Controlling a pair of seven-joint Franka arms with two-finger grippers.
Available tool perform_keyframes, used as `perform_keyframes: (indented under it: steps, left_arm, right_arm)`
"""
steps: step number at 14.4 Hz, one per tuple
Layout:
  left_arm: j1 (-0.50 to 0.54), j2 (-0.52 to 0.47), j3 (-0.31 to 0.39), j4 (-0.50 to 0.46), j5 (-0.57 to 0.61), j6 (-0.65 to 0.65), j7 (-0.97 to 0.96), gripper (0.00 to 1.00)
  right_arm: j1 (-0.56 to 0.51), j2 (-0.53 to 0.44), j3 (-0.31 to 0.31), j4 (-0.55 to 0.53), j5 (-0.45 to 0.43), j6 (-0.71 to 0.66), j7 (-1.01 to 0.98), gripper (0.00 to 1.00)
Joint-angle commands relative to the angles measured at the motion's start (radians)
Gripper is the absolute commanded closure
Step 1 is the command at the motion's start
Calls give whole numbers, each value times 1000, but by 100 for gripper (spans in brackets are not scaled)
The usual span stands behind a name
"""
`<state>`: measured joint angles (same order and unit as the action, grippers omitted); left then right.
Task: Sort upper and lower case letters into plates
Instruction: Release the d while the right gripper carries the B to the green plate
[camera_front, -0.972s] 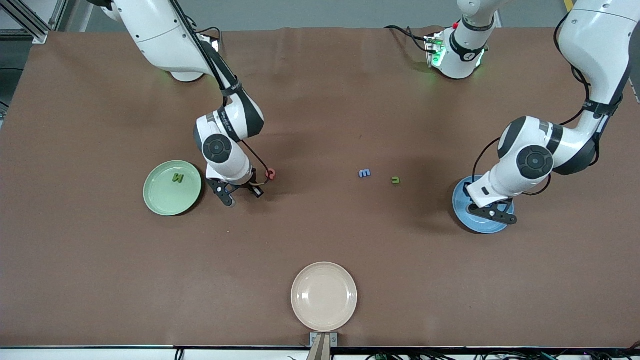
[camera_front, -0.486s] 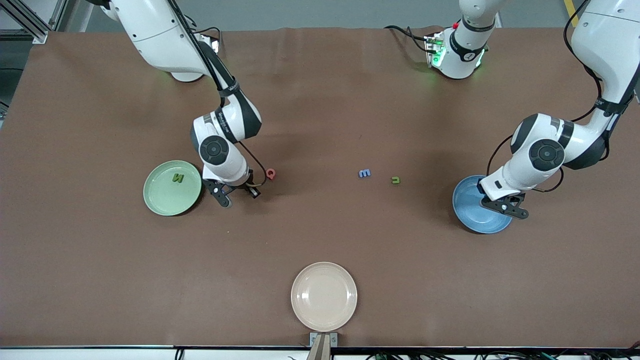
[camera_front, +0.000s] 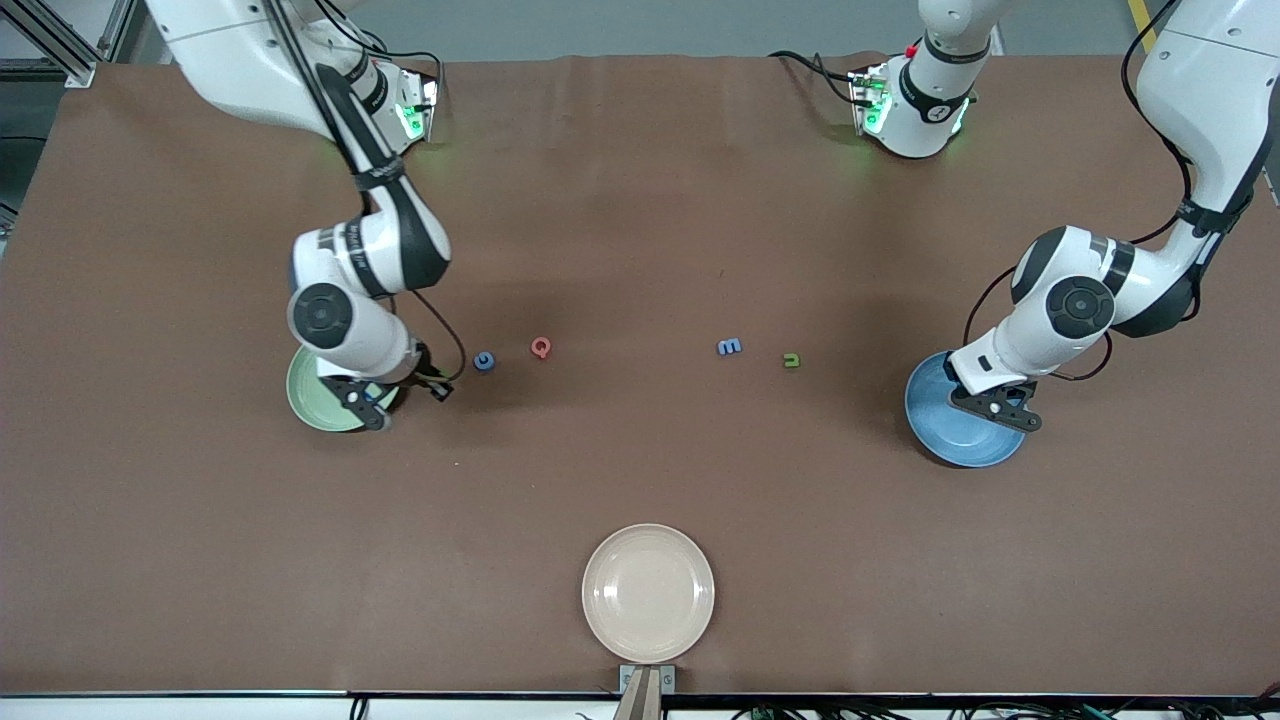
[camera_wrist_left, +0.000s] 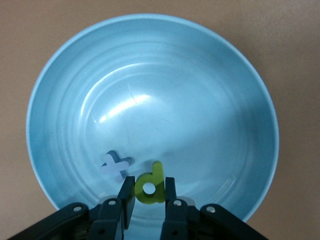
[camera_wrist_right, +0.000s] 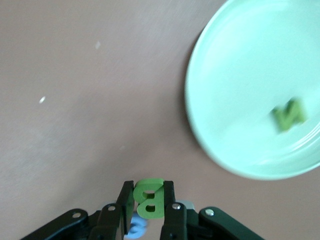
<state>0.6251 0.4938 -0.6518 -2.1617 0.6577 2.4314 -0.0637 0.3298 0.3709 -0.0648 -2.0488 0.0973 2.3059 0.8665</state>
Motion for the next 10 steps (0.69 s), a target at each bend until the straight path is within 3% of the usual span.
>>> perform_keyframes:
  steps: [1, 3, 4, 7, 9, 10]
  left_arm:
    - [31, 22, -12, -9, 63, 17, 2, 93]
    - [33, 19, -12, -7, 72, 17, 7, 82]
    - [31, 16, -14, -4, 74, 15, 12, 68]
    - [31, 11, -49, 2, 74, 14, 16, 6]
    - [31, -3, -93, 5, 69, 3, -2, 0]
    - [30, -9, -110, 8, 60, 0, -13, 0]
  right_arm:
    - [-93, -75, 16, -115, -10, 29, -159, 100]
    - [-144, -79, 16, -187, -8, 111, -243, 100]
    - [-158, -78, 16, -218, -8, 160, -274, 100]
    - [-189, -66, 17, -281, -8, 266, -317, 100]
    - [-187, -64, 19, -295, -8, 290, -317, 98]
    - [-187, -64, 19, -292, -8, 277, -317, 89]
